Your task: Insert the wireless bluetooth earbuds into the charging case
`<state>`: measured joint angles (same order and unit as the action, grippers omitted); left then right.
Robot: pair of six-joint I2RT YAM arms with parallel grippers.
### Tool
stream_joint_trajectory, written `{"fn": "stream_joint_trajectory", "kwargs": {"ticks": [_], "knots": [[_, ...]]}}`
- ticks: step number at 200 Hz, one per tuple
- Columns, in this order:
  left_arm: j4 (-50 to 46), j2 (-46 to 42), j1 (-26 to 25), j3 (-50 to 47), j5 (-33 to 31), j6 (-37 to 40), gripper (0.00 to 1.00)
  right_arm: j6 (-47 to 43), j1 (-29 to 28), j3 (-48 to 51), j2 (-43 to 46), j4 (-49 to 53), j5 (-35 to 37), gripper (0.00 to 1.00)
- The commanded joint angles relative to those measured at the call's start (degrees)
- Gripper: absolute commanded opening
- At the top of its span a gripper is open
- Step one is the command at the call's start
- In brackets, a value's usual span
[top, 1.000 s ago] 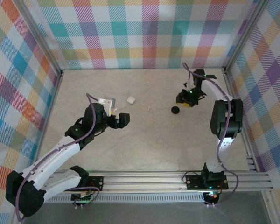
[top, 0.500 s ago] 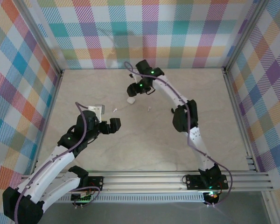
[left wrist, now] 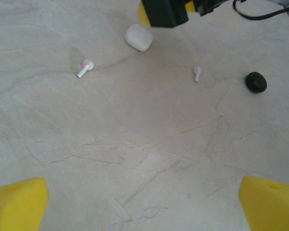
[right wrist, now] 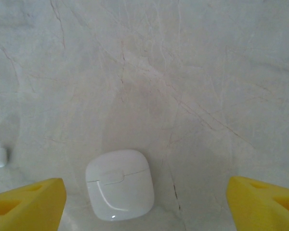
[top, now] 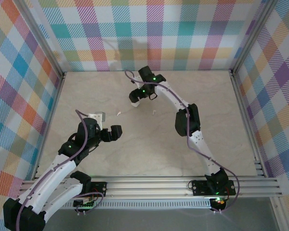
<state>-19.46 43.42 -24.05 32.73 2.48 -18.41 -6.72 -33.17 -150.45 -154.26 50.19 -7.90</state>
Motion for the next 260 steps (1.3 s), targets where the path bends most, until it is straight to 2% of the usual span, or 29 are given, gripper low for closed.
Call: {"fn": "stream_joint_trajectory", "kwargs": {"ticks": [1,36,75,109,141,178,224,260], "knots": [[-0.5,-1.3,1.0,-1.3,0.7,-0.3,1.00,-3.9,-1.4,-1.3,-2.9,2.6,0.7,0.87],[0.8,-2.0,1.0,-3.0,0.9,-1.9,1.00,-8.8,-3.4,-1.3,-4.6,4.1,3.5,0.88],[0.2,-2.9,1.0,-3.1,0.9,-2.1,1.00,-12.5,-5.4,-1.3,-5.5,3.4,6.9,0.79],[-1.4,-4.7,1.1,-3.1,0.3,-1.9,1.00,-13.3,-6.2,-1.2,-5.3,4.4,7.3,0.64],[-1.4,-5.9,1.1,-3.6,1.9,-1.2,1.00,-9.1,-6.2,0.9,-2.3,5.2,4.9,0.46],[-3.9,-5.0,1.1,-0.6,4.3,-0.4,1.00,0.0,-6.1,16.3,9.4,-2.0,3.5,0.38],[-5.7,-5.0,1.2,4.8,7.0,-1.6,1.00,9.7,-6.2,50.4,34.7,-28.0,1.6,0.35],[1.8,-6.2,1.2,2.7,12.3,-3.2,1.00,24.3,-6.2,62.5,48.4,-34.4,3.0,0.34]]}}
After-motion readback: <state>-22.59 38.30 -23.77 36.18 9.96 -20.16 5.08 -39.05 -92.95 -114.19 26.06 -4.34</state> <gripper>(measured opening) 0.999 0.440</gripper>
